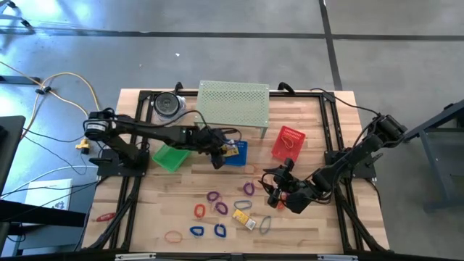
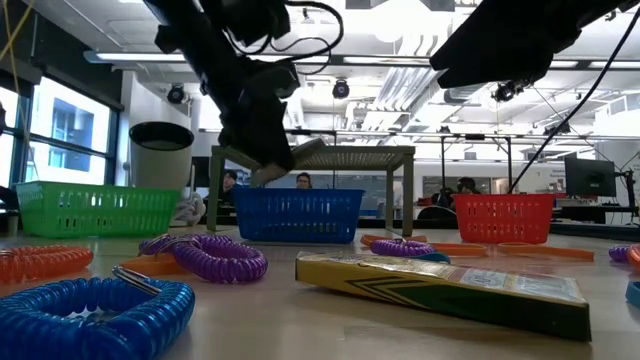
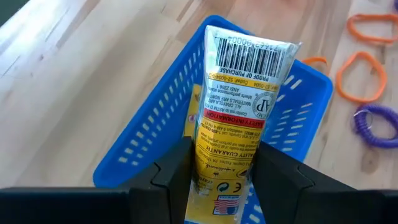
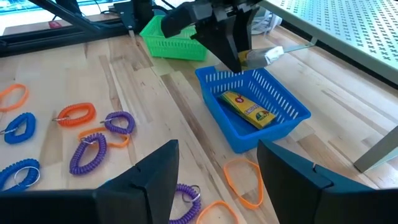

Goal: Pick & Place Office Desk Supplies
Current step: Put the crayon box from the green bin into the blue bin

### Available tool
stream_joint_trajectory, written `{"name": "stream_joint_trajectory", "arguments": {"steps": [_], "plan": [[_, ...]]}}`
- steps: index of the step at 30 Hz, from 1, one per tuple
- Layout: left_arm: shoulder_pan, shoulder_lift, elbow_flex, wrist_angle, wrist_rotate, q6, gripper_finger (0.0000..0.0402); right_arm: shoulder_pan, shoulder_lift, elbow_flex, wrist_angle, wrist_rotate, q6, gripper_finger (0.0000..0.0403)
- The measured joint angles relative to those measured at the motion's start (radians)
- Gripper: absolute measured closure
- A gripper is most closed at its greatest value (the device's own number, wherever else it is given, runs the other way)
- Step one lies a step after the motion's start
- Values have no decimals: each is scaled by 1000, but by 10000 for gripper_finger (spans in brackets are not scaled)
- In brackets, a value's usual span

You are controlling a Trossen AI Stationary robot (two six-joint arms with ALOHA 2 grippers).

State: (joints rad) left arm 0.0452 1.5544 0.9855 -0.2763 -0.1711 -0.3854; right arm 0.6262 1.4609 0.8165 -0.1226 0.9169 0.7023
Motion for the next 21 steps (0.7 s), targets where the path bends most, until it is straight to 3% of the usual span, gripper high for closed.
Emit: {"name": "stream_joint_trajectory", "arguments": {"steps": [11,21], "plan": [[-46,-3,0,36,-1,225,259,0,0,0,7,0,0,196],[-61,-3,0,47,-93,236,259,0,0,0,7,0,-1,196]]}}
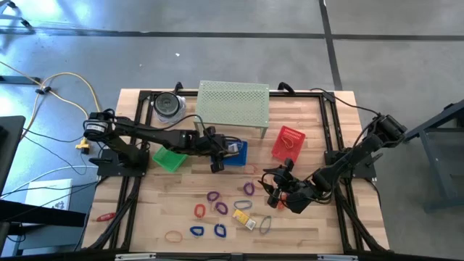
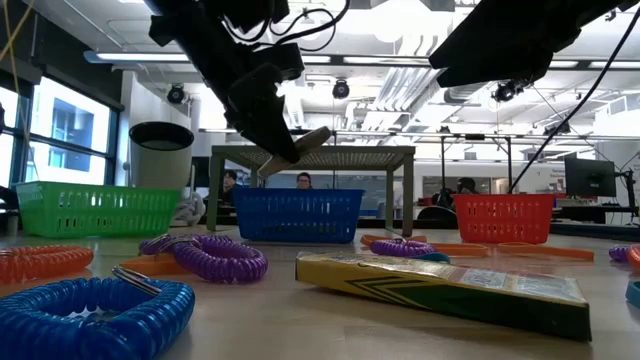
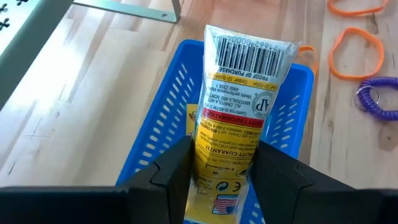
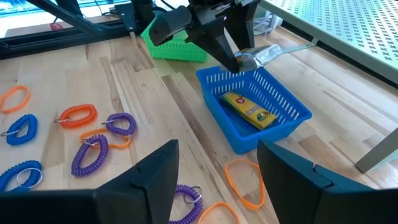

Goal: Pick & Place Office Desk Supplies
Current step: Put the crayon box from the green bin into the blue bin

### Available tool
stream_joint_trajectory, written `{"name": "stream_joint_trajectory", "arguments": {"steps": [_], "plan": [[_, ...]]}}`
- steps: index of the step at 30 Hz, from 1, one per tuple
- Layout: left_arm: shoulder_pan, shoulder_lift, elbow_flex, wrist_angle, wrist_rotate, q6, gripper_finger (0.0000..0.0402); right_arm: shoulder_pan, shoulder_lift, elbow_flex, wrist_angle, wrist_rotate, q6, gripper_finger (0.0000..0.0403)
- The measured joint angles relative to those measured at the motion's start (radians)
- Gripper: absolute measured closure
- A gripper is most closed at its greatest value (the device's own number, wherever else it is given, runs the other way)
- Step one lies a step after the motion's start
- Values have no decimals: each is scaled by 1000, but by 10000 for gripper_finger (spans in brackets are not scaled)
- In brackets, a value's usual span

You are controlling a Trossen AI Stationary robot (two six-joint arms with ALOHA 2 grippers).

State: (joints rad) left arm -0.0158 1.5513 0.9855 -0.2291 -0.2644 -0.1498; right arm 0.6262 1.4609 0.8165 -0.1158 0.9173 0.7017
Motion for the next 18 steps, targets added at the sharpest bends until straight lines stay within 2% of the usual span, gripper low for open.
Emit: {"name": "stream_joint_trajectory", "arguments": {"steps": [6,10,18], "plan": [[0,0,0,-2,1,22,259,0,0,0,0,-4,0,196],[4,0,0,-3,9,-44,259,10,1,0,0,-11,2,196],[8,0,0,-9,11,-53,259,14,43,-1,41,-7,-1,196]]}}
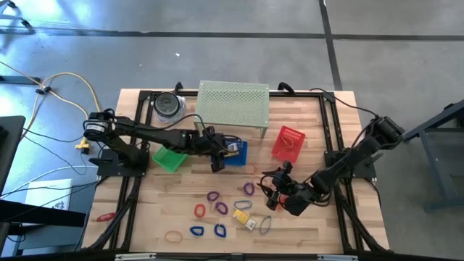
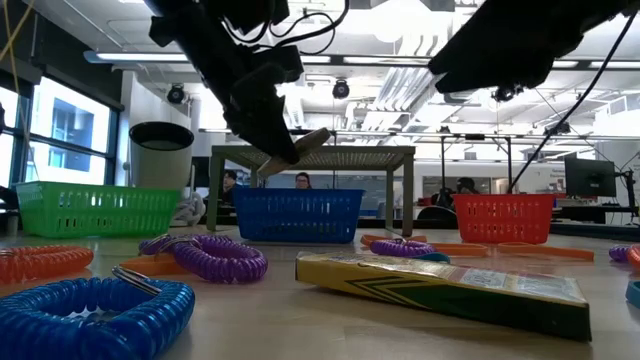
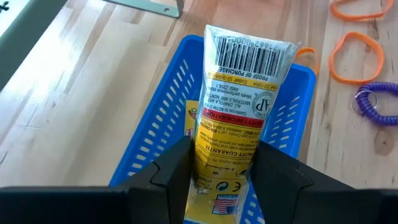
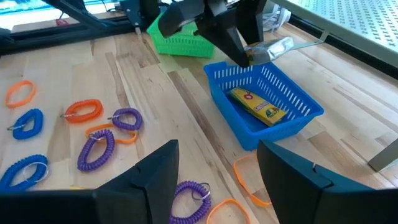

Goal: Pick & Place Office Desk Supplies
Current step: Put the crayon box from the green bin into the blue bin

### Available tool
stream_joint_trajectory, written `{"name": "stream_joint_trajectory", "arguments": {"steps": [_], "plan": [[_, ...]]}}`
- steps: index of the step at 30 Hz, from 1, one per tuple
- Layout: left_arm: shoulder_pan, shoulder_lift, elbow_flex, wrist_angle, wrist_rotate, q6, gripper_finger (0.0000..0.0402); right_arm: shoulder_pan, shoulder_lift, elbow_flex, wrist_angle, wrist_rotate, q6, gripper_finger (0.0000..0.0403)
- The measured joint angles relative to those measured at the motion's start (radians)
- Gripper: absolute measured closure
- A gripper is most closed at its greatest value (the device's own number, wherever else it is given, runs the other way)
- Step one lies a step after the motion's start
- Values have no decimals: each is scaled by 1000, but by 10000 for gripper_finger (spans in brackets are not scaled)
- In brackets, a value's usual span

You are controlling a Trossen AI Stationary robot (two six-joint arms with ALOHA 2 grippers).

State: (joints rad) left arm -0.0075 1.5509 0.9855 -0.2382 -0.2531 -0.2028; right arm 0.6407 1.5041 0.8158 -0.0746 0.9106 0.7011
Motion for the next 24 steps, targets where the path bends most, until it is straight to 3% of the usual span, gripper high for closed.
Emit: {"name": "stream_joint_trajectory", "arguments": {"steps": [16,24], "plan": [[18,4,0,-1,32,-16,257,-1,27,0,185,-12,-291,196],[37,32,0,-2,83,-31,217,-7,27,0,186,-12,-312,196]]}}
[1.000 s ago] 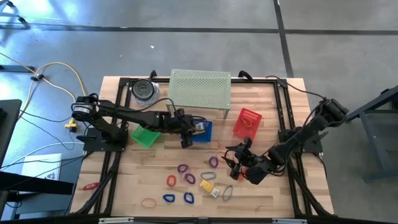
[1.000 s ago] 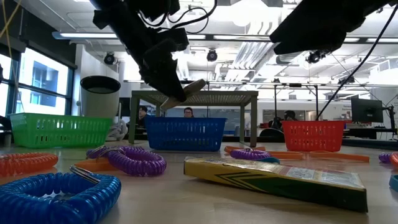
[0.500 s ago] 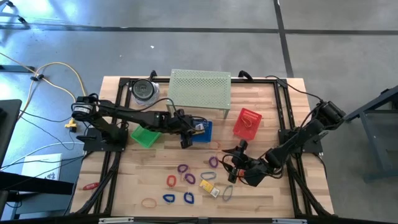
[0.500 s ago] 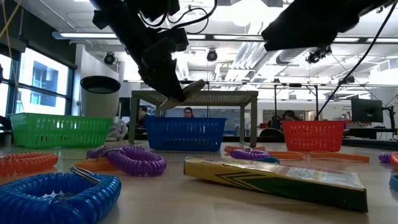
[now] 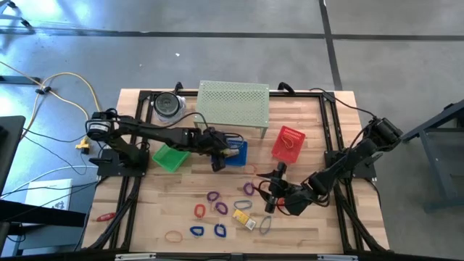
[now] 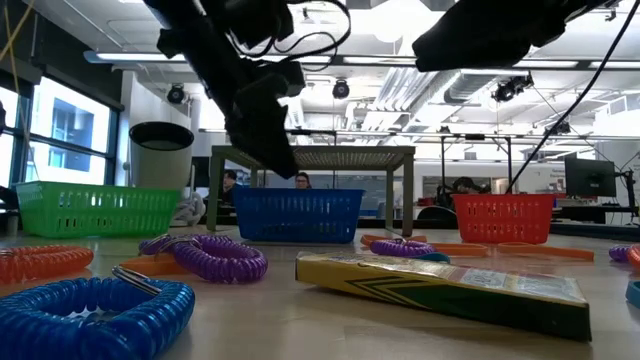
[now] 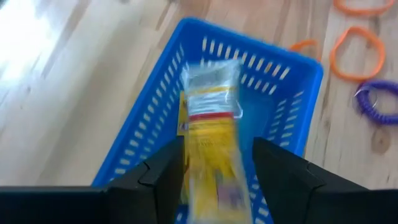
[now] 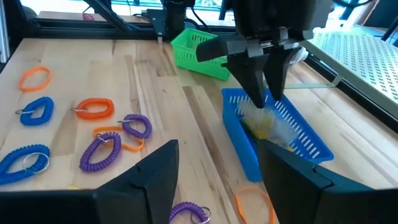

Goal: Pick & Place Office Desk Supplies
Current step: Put the crayon box from the green bin into the blue bin, then put the orange rubber band into the red bin

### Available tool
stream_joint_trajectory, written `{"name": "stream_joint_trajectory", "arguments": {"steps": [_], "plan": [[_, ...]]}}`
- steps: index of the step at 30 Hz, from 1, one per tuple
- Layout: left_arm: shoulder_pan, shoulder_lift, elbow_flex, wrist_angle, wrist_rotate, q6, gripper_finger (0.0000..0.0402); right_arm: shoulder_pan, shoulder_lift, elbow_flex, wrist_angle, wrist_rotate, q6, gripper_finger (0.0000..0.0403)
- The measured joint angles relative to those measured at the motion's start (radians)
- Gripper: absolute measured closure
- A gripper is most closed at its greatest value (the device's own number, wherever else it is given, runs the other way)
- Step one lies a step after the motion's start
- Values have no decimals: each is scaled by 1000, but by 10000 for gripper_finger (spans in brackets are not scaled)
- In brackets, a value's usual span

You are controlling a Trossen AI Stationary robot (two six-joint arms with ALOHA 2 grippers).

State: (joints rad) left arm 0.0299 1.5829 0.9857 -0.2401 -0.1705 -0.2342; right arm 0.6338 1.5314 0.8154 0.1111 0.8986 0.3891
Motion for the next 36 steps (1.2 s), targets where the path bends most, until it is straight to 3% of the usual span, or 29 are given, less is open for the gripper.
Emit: {"name": "stream_joint_trajectory", "arguments": {"steps": [13,24,36], "plan": [[-15,-73,1,8,-24,5,211,1,-1,1,1,-18,6,196],[-110,-142,1,-171,-25,-71,211,3,-2,1,-1,-69,10,196],[-238,-143,1,-182,-25,-139,211,0,-2,1,-1,-147,54,196]]}}
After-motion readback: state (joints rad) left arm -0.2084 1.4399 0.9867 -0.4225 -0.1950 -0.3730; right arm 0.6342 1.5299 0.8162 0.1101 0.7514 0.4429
